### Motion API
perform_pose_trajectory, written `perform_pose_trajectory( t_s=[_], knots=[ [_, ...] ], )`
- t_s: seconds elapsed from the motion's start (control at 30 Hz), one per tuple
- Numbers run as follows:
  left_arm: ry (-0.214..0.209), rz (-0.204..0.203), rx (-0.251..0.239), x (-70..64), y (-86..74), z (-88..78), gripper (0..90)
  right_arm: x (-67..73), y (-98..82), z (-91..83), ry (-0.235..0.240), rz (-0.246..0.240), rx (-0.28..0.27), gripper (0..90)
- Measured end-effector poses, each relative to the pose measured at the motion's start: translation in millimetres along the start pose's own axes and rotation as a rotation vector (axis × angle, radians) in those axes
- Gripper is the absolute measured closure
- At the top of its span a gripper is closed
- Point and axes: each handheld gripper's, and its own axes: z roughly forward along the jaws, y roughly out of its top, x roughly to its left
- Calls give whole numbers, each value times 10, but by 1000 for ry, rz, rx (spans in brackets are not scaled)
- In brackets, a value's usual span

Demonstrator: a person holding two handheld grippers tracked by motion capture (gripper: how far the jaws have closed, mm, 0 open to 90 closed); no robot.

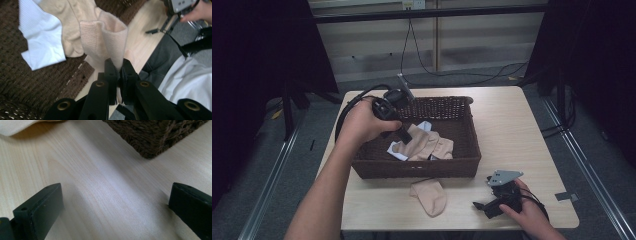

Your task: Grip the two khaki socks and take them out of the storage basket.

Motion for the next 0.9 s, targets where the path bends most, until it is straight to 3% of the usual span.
perform_pose_trajectory(
  t_s=[0.57, 0.9],
  knots=[
    [-19, 67, 20, -165, -49, 19, 852, -1, 0, 0, 1, 0, 0, 0],
    [-45, 123, 19, -368, -88, 175, 848, 0, 0, 0, 1, 0, 0, 0]
  ],
)
